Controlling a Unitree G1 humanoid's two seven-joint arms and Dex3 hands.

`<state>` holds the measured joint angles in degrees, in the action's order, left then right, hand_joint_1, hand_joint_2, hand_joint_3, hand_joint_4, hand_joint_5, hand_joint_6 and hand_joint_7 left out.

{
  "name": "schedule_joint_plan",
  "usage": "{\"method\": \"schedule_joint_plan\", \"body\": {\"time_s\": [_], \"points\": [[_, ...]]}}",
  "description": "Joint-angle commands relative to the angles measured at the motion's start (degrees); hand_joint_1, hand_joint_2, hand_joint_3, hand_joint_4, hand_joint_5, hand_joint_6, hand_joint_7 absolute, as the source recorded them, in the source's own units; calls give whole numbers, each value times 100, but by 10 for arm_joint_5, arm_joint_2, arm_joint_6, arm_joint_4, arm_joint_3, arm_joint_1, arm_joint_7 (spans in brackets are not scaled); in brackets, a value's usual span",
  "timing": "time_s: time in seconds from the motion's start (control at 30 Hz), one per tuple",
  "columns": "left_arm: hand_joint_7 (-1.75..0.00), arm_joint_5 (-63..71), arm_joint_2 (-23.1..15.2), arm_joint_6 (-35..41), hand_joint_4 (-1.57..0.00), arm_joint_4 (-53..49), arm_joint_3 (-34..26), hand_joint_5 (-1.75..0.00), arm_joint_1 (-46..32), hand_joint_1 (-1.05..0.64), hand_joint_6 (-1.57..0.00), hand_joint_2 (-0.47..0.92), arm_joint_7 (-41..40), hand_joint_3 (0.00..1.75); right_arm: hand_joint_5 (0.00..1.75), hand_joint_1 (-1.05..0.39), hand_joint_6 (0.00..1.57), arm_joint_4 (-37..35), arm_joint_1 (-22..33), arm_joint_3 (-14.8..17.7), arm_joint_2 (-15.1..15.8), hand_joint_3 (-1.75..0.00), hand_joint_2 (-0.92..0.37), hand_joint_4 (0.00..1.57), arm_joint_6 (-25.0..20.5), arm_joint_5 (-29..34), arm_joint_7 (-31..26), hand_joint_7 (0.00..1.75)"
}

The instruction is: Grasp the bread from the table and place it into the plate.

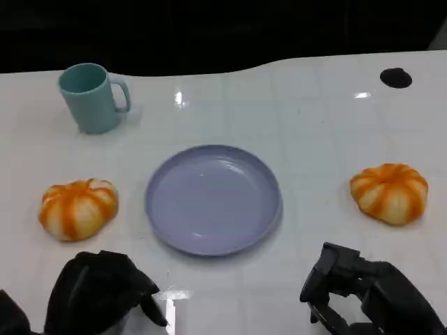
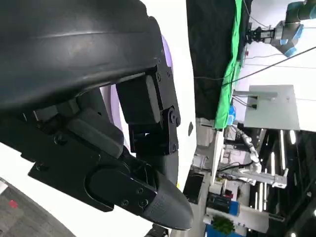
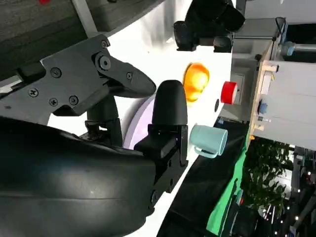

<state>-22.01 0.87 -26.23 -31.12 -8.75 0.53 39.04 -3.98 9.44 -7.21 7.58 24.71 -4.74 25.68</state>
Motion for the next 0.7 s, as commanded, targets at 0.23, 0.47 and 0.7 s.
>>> {"method": "schedule_joint_plan", "body": {"time_s": [0.23,0.47,0.7], "points": [[-36,3,-5,-3,-157,-2,-4,-71,2,-103,-157,79,-8,0,150,-18,56,-3,-4,8,4,-59,-81,57,17,-23,3,110],[-37,5,-4,-10,-157,-7,-4,-71,5,-103,-157,80,-7,0,139,-21,50,17,-11,14,16,-37,-86,46,17,-2,-11,97],[-37,3,-4,-11,-157,-10,-4,-71,7,-103,-157,79,-5,0,120,-20,43,23,-29,24,42,-25,-84,31,68,69,-42,75]]}}
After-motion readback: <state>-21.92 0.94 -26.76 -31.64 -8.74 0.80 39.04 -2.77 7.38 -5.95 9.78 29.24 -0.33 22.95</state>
